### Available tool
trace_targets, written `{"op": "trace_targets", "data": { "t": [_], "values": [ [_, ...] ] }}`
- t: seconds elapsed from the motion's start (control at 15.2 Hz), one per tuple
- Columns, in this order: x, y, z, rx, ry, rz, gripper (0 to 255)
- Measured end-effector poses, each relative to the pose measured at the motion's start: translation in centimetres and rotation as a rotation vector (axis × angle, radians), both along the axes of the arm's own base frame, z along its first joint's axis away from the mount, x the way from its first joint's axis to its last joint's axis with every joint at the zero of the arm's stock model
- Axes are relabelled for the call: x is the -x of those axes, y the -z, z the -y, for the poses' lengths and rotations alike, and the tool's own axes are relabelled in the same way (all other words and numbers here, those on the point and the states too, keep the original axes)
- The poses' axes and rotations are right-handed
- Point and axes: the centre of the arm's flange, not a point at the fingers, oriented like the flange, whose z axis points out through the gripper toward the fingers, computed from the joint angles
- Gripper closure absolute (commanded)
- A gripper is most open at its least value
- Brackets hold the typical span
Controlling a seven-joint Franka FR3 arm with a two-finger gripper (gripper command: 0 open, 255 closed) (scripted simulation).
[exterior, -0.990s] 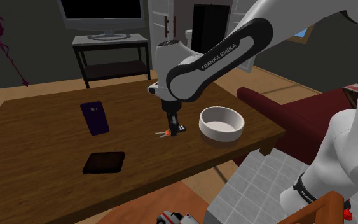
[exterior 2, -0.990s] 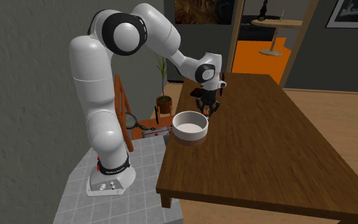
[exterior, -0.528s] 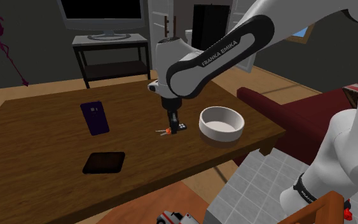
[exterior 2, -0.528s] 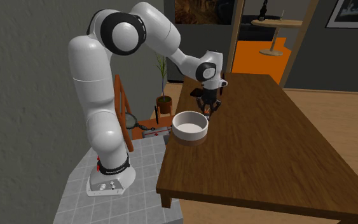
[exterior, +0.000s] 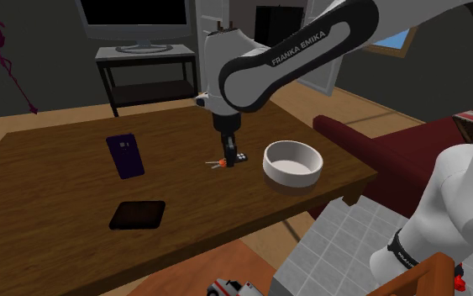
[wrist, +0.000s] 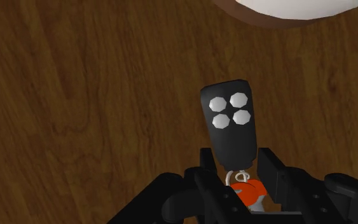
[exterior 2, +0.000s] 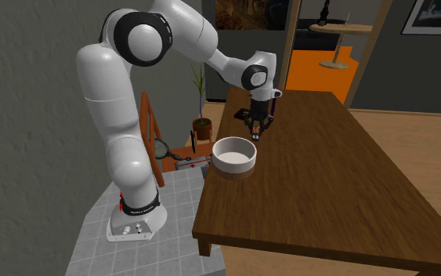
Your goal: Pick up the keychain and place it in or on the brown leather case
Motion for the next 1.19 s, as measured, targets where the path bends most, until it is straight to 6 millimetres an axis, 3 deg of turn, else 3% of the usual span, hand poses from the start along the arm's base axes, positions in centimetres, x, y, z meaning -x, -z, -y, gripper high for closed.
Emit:
{"op": "trace_targets", "data": {
  "t": [0.53, 1.19],
  "values": [
    [-0.1, -3.9, -0.5, 0.000, 0.000, 0.000, 255],
    [-1.8, -4.5, -12.8, 0.000, -0.001, -0.001, 255]
  ]
}}
